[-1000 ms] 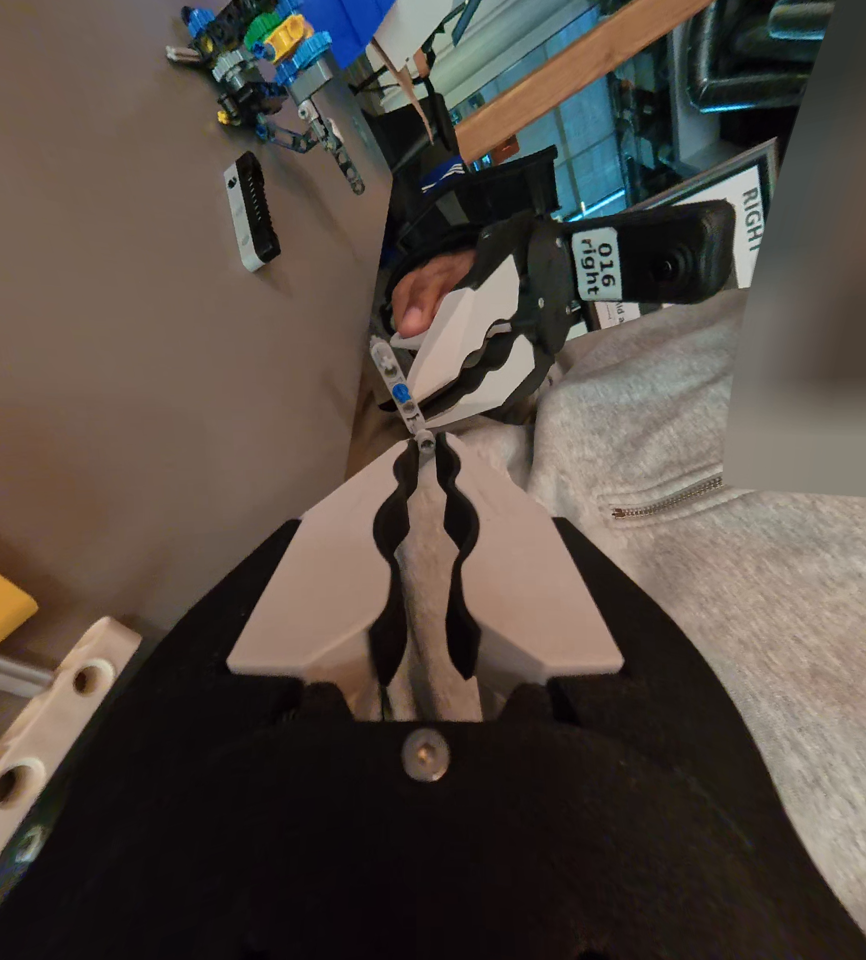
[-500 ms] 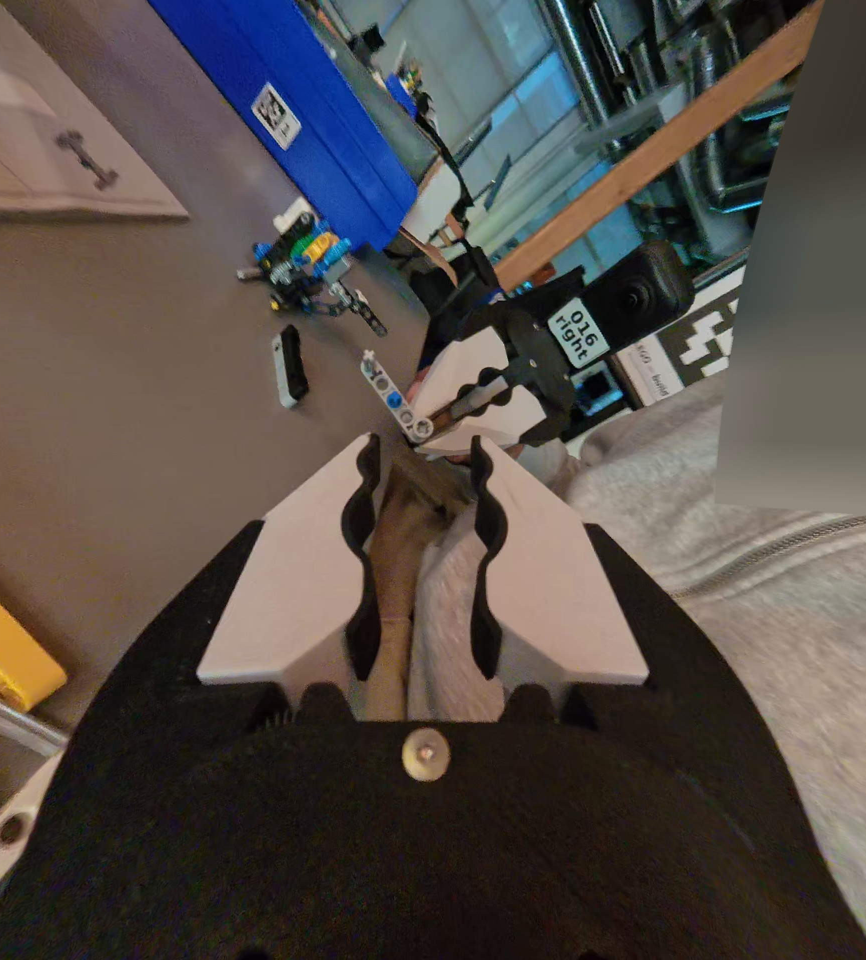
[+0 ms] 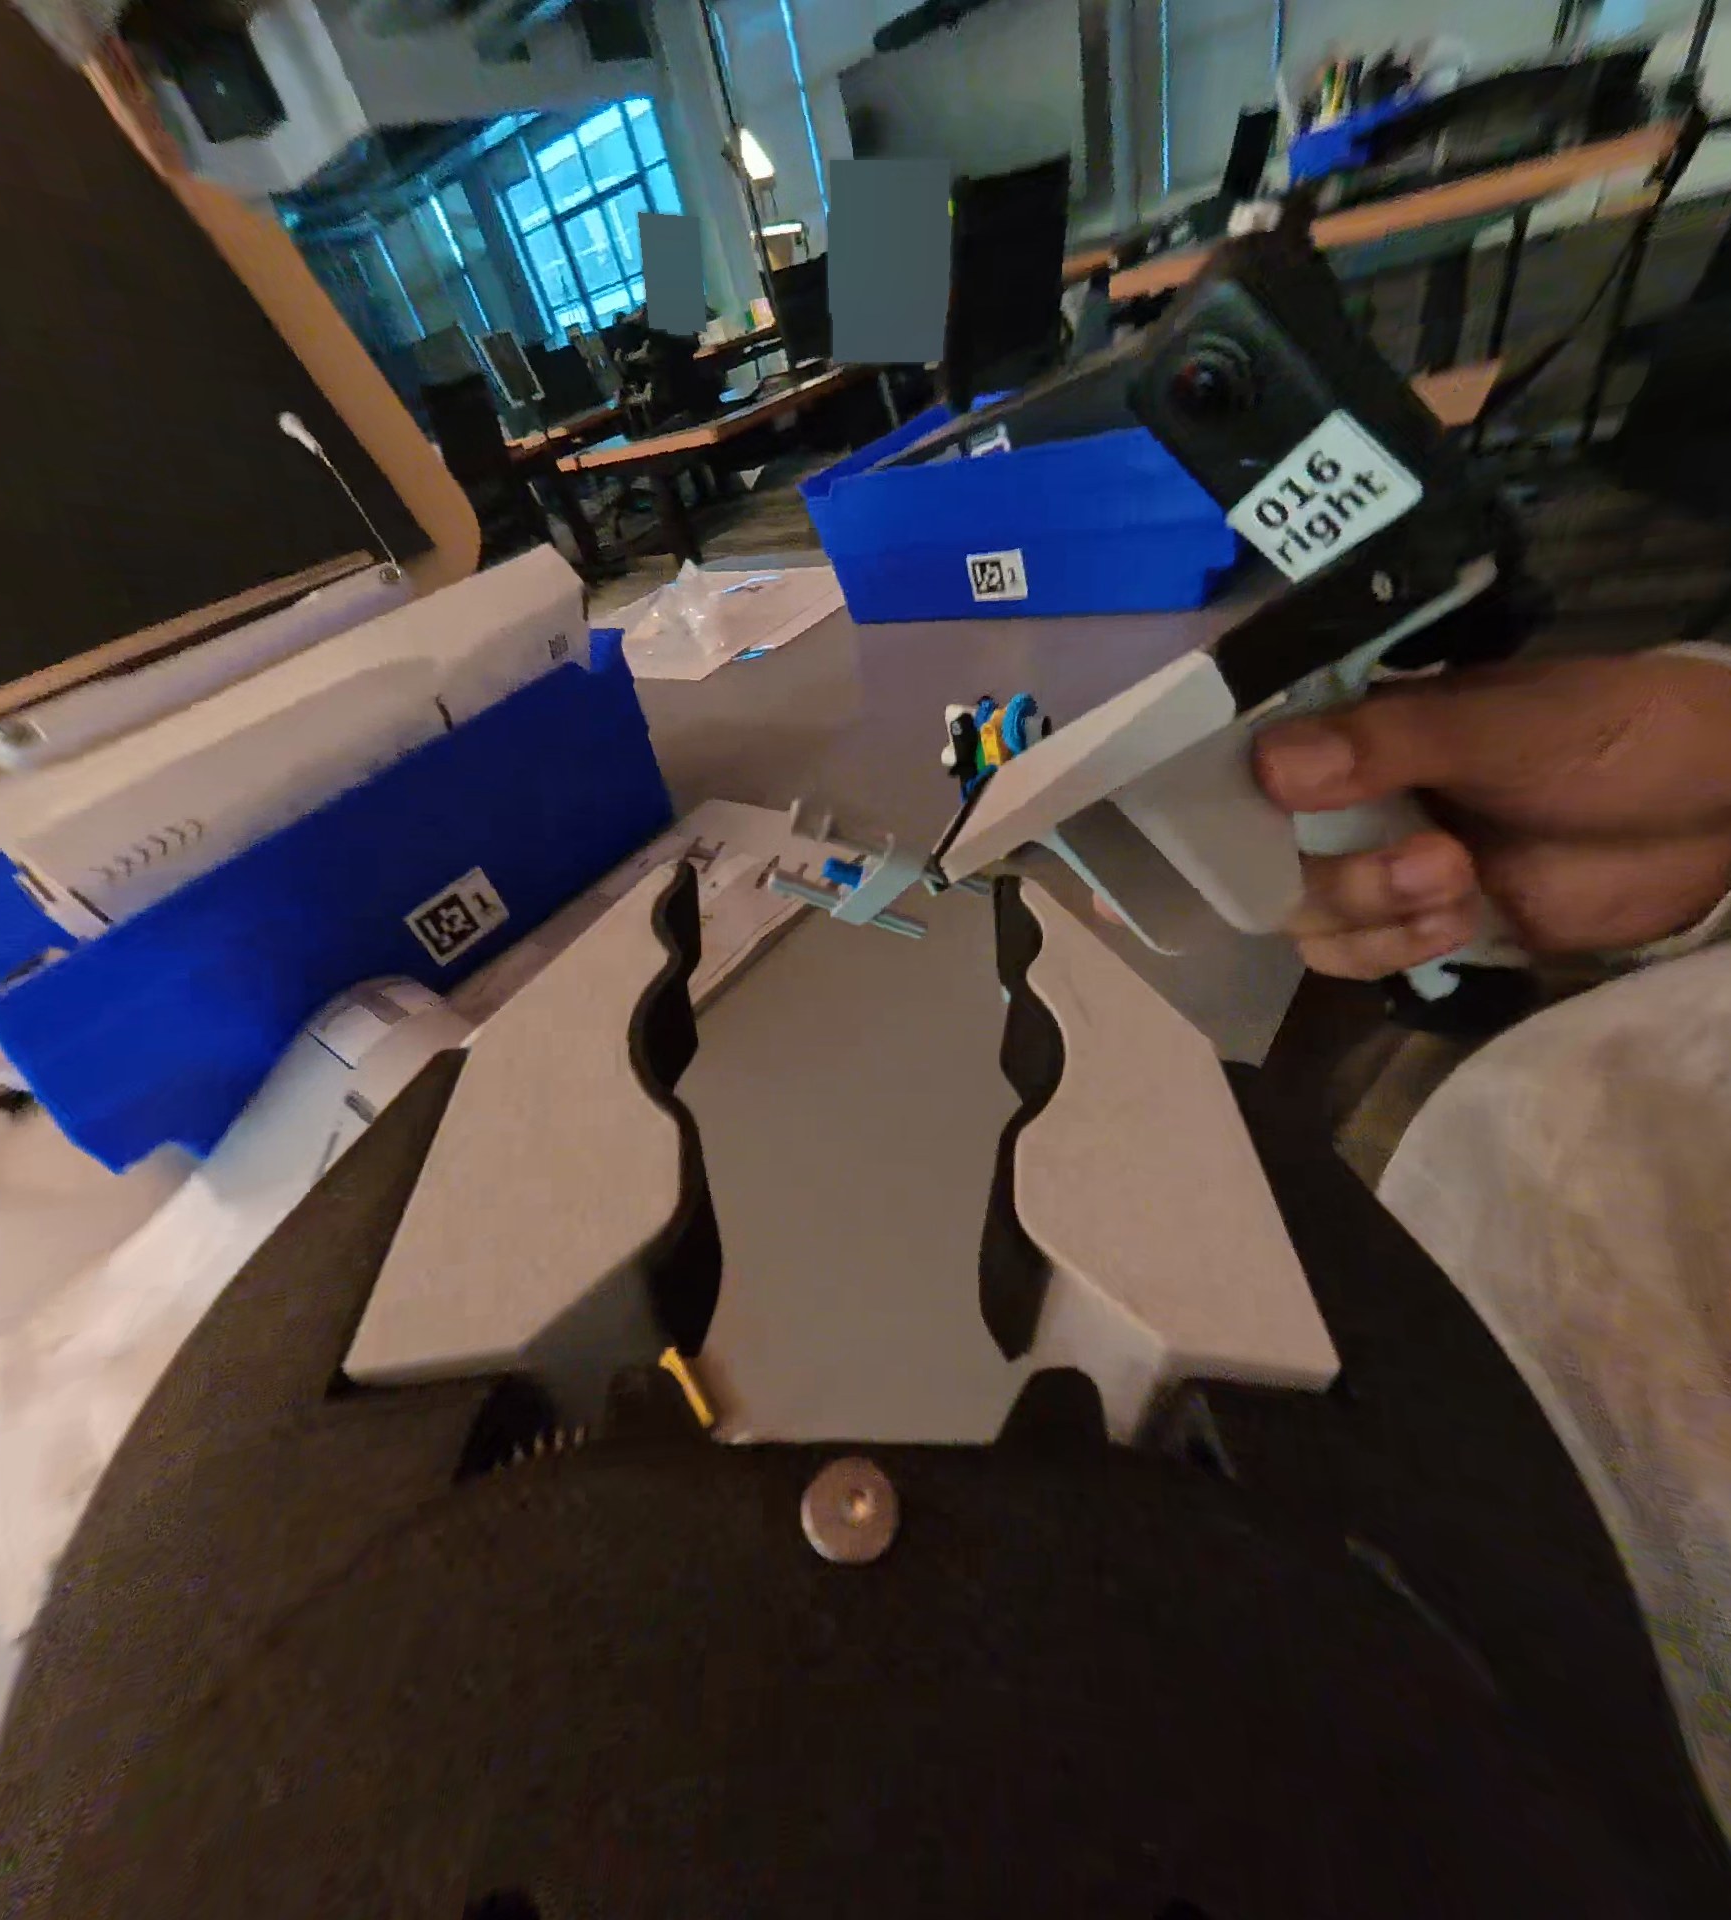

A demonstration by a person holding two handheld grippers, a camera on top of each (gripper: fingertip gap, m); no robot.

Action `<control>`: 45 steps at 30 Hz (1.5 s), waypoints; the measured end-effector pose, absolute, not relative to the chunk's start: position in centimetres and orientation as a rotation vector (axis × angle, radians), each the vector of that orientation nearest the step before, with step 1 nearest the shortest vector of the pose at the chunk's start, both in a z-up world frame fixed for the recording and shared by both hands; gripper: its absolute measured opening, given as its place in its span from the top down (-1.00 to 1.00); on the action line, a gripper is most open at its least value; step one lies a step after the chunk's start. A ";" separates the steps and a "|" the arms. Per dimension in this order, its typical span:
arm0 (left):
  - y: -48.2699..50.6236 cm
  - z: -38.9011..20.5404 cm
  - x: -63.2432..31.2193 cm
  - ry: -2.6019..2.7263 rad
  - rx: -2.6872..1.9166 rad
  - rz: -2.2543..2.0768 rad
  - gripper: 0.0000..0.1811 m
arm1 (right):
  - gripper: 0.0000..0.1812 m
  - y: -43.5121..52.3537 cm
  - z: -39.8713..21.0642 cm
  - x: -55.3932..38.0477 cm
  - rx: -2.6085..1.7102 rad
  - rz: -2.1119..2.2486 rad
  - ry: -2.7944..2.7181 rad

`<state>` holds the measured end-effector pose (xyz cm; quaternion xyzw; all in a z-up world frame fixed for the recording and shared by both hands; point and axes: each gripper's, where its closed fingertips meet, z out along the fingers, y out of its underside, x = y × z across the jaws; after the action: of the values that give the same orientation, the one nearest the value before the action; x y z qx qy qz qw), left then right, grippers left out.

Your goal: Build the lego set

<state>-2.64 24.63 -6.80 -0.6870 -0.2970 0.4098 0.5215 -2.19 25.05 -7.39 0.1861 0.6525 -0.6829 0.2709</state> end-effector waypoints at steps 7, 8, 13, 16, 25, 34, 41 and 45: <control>25.6 -8.4 -2.4 -0.642 -1.754 0.983 0.50 | 0.98 25.0 -8.6 -1.2 0.512 -1.693 1.734; 25.8 -8.5 -2.3 -0.632 -1.760 0.963 0.54 | 0.98 25.0 -8.7 -1.2 0.515 -1.680 1.723; 26.0 -9.1 -2.1 -0.602 -1.799 0.944 0.53 | 0.98 25.3 -9.3 -1.0 0.525 -1.612 1.691; 26.1 -9.3 -1.7 -0.576 -1.803 0.896 0.56 | 0.98 25.5 -9.4 -0.8 0.508 -1.555 1.643; 25.8 -8.9 -1.0 -0.574 -1.745 0.740 0.73 | 0.98 26.0 -9.5 0.0 0.459 -1.453 1.583; 26.1 -9.4 -0.9 -0.548 -1.792 0.776 0.63 | 0.99 25.9 -9.6 0.0 0.486 -1.419 1.548; 25.9 -9.5 -1.0 -0.554 -1.807 0.804 0.70 | 0.98 26.0 -9.7 0.1 0.482 -1.407 1.547; 25.9 -9.4 -0.9 -0.549 -1.805 0.809 0.71 | 0.98 26.0 -9.6 0.2 0.482 -1.408 1.541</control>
<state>-0.91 25.94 -9.42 -0.7522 -0.2286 0.3371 0.5179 0.16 25.98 -9.65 0.1973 0.6316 -0.5767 0.4791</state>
